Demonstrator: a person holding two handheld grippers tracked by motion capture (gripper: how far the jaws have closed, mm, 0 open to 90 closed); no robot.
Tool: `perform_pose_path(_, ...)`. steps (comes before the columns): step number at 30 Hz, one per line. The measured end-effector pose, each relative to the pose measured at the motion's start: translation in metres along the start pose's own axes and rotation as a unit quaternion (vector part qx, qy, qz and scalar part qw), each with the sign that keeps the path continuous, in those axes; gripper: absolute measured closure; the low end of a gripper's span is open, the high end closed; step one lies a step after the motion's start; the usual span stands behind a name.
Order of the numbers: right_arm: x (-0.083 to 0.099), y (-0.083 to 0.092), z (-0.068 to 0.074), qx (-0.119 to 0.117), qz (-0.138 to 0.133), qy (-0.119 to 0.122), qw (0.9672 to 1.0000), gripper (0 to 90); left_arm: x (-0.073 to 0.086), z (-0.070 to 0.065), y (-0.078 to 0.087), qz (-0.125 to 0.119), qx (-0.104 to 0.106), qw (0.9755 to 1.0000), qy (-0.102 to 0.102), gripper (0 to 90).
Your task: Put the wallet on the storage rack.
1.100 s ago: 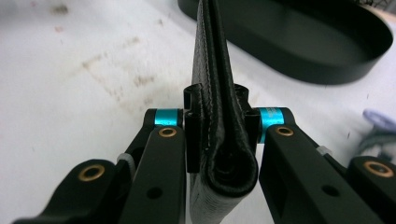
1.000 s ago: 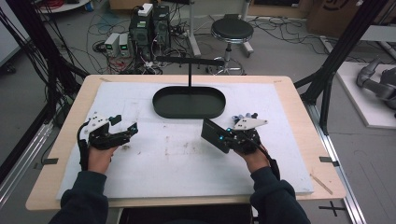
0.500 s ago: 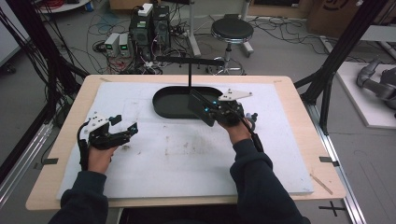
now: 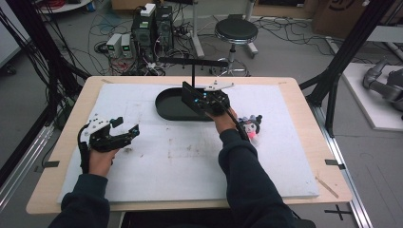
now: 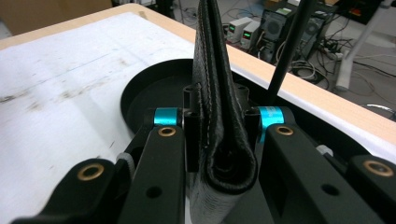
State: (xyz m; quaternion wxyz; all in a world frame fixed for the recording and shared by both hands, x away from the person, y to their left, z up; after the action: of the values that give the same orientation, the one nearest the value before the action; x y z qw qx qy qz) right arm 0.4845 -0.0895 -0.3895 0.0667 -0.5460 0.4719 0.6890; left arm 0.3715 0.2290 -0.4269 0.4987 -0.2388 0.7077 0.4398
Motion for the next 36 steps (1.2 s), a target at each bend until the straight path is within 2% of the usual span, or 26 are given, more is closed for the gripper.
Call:
perform_pose_path(5, -0.003, -0.013, 0.001, 0.008, -0.002, -0.003, 1.0, 78.4, 0.0, 0.0, 0.0, -0.003, 0.0, 1.0, 0.004, 22.8)
perform_pose_path(9, -0.006, -0.028, 0.002, 0.009, -0.003, -0.023, 0.9997, 78.3, 0.0, 0.0, 0.0, -0.002, 0.002, 1.0, 0.002, 23.0)
perform_pose_path(14, -0.01, -0.04, 0.006, 0.007, -0.003, -0.032, 0.9994, 78.2, 0.0, 0.001, 0.0, 0.0, 0.001, 1.0, 0.003, 23.2)
perform_pose_path(19, -0.01, -0.054, 0.008, 0.014, -0.004, -0.054, 0.9985, 78.3, 0.001, 0.003, 0.002, -0.001, -0.002, 1.0, 0.003, 23.3)
perform_pose_path(20, -0.009, -0.056, 0.008, 0.015, -0.003, -0.06, 0.9981, 78.3, 0.001, 0.004, 0.002, -0.001, -0.002, 1.0, 0.005, 23.3)
perform_pose_path(21, -0.005, -0.06, 0.005, 0.012, -0.001, -0.078, 0.9969, 78.2, 0.001, 0.004, 0.003, -0.003, -0.002, 1.0, 0.005, 23.3)
perform_pose_path(23, -0.004, -0.061, 0.004, 0.013, 0.001, -0.081, 0.9967, 78.2, 0.001, 0.004, 0.003, -0.003, -0.002, 1.0, 0.006, 23.3)
perform_pose_path(25, 0.001, -0.066, -0.001, 0.021, 0.017, -0.093, 0.9953, 77.7, 0.002, 0.005, 0.003, -0.002, -0.003, 1.0, 0.006, 23.3)
perform_pose_path(27, 0.003, -0.067, -0.002, 0.023, 0.024, -0.093, 0.9951, 77.2, 0.002, 0.005, 0.004, -0.001, -0.003, 1.0, 0.003, 23.3)
perform_pose_path(28, 0.005, -0.068, -0.003, 0.024, 0.029, -0.093, 0.9949, 76.5, 0.002, 0.005, 0.004, -0.002, -0.003, 1.0, 0.004, 23.3)
perform_pose_path(29, 0.006, -0.067, -0.006, 0.025, 0.032, -0.1, 0.9942, 69.8, 0.002, 0.005, 0.004, -0.002, -0.003, 1.0, 0.004, 23.3)
perform_pose_path(30, 0.006, -0.067, -0.006, 0.025, 0.032, -0.1, 0.9942, 69.8, 0.002, 0.005, 0.004, -0.002, -0.004, 1.0, 0.006, 23.3)
perform_pose_path(33, 0.004, -0.061, -0.012, 0.038, 0.025, -0.105, 0.9934, 59.3, 0.002, 0.006, 0.006, -0.002, -0.004, 1.0, 0.006, 23.4)
perform_pose_path(34, 0.003, -0.056, -0.016, 0.056, 0.029, -0.101, 0.9929, 53.5, 0.002, 0.006, 0.006, -0.004, -0.005, 0.9999, 0.008, 23.3)
perform_pose_path(36, 0.004, -0.055, -0.018, 0.063, 0.034, -0.098, 0.9927, 52.7, 0.002, 0.006, 0.006, -0.004, -0.006, 0.9999, 0.009, 23.3)
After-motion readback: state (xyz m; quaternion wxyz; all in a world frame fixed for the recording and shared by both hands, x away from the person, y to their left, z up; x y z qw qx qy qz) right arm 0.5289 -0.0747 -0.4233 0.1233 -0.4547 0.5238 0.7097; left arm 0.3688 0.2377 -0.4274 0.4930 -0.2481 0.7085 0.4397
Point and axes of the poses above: each handheld gripper's, and its own axes: y roughly backward along the jaws, x roughly out of its underside, z roughly to its left, the point moved 4 cm from there along -y, roughly forward along the jaws, and after that the axes turned 7 degrees about z, right-handed, at the moved point
